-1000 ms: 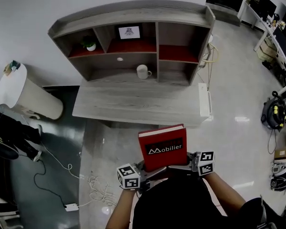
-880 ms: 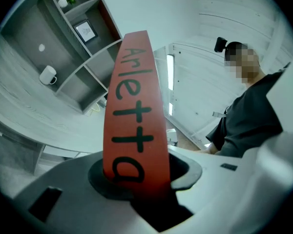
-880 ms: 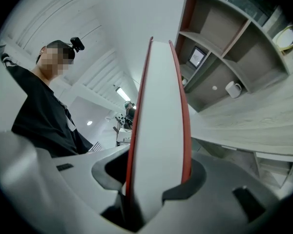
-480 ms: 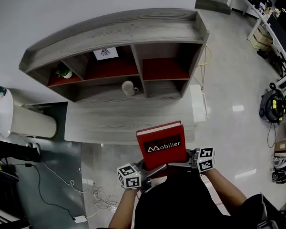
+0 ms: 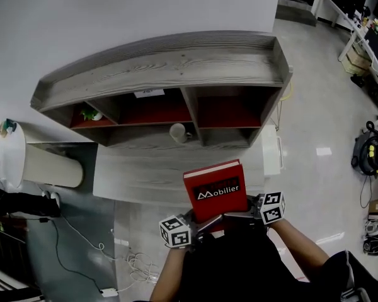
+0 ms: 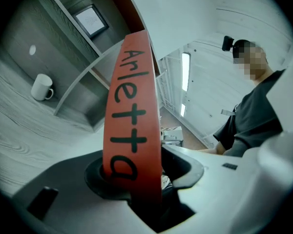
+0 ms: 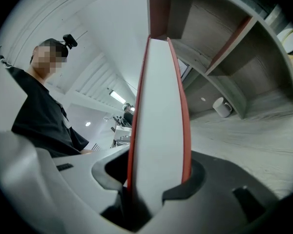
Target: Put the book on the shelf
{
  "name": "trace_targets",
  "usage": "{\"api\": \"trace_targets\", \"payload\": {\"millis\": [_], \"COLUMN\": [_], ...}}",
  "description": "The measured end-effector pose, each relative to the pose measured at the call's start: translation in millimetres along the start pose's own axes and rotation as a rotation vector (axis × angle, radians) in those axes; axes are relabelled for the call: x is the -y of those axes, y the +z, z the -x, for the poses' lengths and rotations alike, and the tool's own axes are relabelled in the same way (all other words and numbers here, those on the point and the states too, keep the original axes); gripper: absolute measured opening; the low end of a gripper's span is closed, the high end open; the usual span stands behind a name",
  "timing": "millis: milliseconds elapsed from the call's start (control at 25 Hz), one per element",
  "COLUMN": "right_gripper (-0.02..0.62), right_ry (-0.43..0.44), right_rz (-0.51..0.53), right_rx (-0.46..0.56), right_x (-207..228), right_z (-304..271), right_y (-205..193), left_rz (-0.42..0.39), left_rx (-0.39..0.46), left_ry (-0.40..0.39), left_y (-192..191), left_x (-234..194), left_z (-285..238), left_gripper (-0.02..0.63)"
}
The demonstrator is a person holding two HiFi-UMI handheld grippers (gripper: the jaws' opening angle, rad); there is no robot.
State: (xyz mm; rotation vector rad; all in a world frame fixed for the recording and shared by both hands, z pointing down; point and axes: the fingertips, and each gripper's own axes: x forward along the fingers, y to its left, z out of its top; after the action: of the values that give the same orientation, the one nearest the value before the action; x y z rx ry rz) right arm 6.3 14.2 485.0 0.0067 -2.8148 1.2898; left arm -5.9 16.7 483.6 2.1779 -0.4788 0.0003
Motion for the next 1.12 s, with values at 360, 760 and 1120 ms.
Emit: {"api": "trace_targets", "payload": {"millis": [360, 760, 1120], "right_gripper": [0.164, 0.21, 0.223], "right_ry": [-0.128, -0.359, -0.44], "right_rz": [-0.028, 0.029, 0.07], "right_rx": [0.032, 0.108, 0.133], "right_x": [34.3, 74.4, 107.3], "right_z": [-25.8, -27.7, -21.6], "right_y": [27.5, 47.7, 54.4], "left_rz": [-0.044, -0.138, -0.212], "left_rx": [-0.059, -0.195, -0.248], "left_ry": [-0.069, -0.124, -0.093], "left_y": [33.5, 58.7, 67.0], "left_x": [-41.5, -80.4, -113.0], "left_z": [9.6, -1.1, -17.0], "left_gripper": [0.206, 0.239, 0.27]}}
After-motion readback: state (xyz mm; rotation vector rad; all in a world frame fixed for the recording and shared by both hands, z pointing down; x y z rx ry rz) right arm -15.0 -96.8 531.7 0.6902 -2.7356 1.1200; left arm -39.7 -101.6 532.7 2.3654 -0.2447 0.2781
